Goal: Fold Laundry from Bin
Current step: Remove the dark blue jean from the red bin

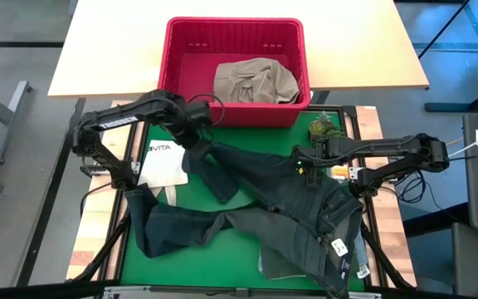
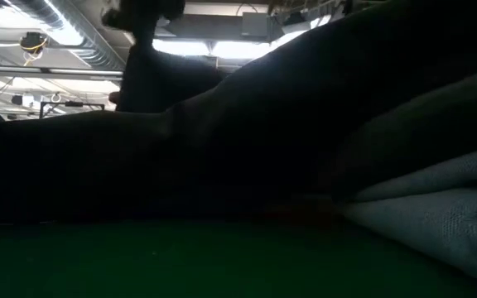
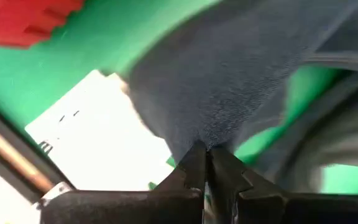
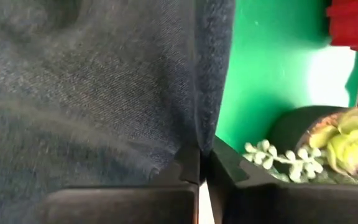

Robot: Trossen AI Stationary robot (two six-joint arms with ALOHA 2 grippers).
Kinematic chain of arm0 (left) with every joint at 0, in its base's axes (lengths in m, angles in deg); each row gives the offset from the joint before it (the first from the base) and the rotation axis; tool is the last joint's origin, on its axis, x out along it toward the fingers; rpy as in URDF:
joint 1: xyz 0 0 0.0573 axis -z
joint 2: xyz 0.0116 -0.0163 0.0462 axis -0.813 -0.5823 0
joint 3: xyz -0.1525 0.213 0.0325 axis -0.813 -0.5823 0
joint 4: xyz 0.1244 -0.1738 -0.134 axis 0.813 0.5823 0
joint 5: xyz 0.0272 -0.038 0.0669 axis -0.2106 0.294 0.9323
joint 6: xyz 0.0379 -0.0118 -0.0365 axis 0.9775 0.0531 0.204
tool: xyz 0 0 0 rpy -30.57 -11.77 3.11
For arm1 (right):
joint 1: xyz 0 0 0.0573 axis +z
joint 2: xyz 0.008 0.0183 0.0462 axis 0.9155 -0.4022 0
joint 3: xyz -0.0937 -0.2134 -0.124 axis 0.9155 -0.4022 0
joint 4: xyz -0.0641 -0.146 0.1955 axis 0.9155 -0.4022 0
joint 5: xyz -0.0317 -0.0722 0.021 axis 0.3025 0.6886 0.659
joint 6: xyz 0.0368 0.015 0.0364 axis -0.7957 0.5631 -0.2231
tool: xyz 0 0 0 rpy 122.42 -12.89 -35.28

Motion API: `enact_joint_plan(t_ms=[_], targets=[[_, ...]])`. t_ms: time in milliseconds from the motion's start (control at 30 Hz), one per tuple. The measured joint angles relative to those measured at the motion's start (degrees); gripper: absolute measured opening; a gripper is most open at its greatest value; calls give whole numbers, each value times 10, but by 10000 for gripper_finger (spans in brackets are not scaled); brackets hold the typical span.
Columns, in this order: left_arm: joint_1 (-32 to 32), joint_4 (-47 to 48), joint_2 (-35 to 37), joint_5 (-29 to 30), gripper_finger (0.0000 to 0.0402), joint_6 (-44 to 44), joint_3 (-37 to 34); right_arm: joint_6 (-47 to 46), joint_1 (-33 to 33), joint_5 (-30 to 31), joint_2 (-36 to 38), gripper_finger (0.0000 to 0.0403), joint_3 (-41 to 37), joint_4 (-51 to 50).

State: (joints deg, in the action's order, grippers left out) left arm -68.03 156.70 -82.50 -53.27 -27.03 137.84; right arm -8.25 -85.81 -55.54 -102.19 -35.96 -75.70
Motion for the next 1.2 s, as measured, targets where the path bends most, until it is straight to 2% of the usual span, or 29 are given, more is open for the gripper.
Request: enact_joint_plan(t_ms=[100,333,567,967,1200], targets=[[-23,-14,0,20,0,20,-56,1,0,8,0,19,-12,21],[-63,-97,0,128,0,72,-160,1,0,53,0,17,-25,62],[-83,-175,0,182,26,143,-219,1,0,55,0,27,-25,77],[-84,-170,0,182,141,179,-217,1,0,52,0,32,-25,76],[-84,-120,0,181,165,177,-151,1,0,42,0,33,-25,74]])
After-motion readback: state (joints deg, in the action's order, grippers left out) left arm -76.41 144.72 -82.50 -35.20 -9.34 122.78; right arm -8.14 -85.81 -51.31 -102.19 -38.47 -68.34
